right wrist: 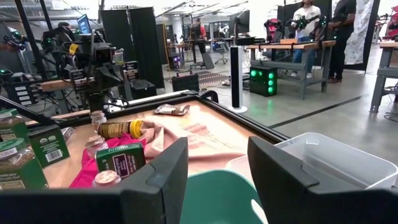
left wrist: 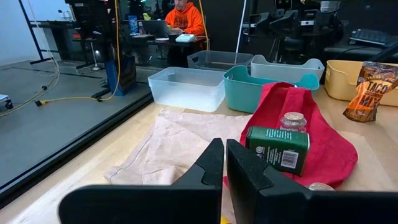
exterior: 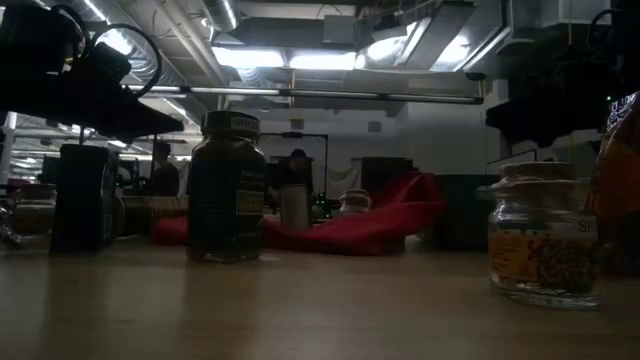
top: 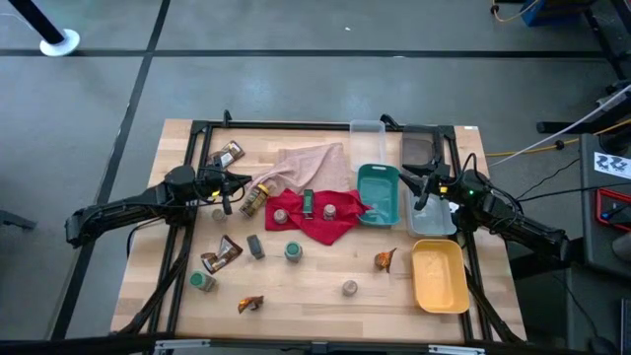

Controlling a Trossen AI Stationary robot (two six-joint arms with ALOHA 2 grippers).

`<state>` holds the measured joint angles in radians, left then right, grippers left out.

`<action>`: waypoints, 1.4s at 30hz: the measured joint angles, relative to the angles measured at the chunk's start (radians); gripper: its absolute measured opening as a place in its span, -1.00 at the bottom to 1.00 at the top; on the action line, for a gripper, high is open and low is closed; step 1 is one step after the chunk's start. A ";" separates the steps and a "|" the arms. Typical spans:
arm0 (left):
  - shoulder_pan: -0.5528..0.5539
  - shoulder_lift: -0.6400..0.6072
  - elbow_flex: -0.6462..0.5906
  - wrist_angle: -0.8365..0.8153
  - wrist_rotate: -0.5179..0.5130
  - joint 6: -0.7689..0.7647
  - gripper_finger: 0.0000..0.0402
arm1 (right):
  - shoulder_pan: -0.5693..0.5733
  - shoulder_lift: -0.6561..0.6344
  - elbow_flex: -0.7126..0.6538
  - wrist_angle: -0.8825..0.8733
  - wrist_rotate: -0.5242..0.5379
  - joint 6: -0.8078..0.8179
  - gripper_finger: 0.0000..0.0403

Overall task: Sort spices by type
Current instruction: Put the yellow seasoning can into the black transparent bin

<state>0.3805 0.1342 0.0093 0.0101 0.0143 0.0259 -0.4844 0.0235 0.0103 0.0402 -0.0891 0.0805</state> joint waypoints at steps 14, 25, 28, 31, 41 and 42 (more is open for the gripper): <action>0.000 0.000 0.000 0.000 -0.003 -0.073 -0.97 | 0.000 0.000 0.000 0.008 0.000 0.000 -0.17; 0.000 0.000 0.000 0.002 -0.003 -0.153 -0.97 | 0.000 0.000 0.000 0.010 0.001 0.000 -0.17; 0.000 0.000 0.000 0.005 -0.002 -0.161 -0.97 | 0.000 0.000 0.000 0.010 0.002 0.000 -0.17; 0.000 0.000 0.000 0.007 -0.001 -0.179 -0.97 | 0.000 0.000 0.000 0.010 0.002 0.000 -0.17; -0.001 -0.001 0.000 0.101 -0.029 -0.241 -0.93 | 0.000 0.000 0.000 0.010 0.002 0.000 -0.17; -0.001 -0.001 0.000 0.103 -0.047 -0.264 -0.89 | 0.000 0.000 0.000 0.010 0.002 0.000 -0.17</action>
<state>0.3798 0.1337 0.0090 0.1132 -0.0326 -0.2381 -0.4845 0.0235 0.0103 0.0505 -0.0872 0.0807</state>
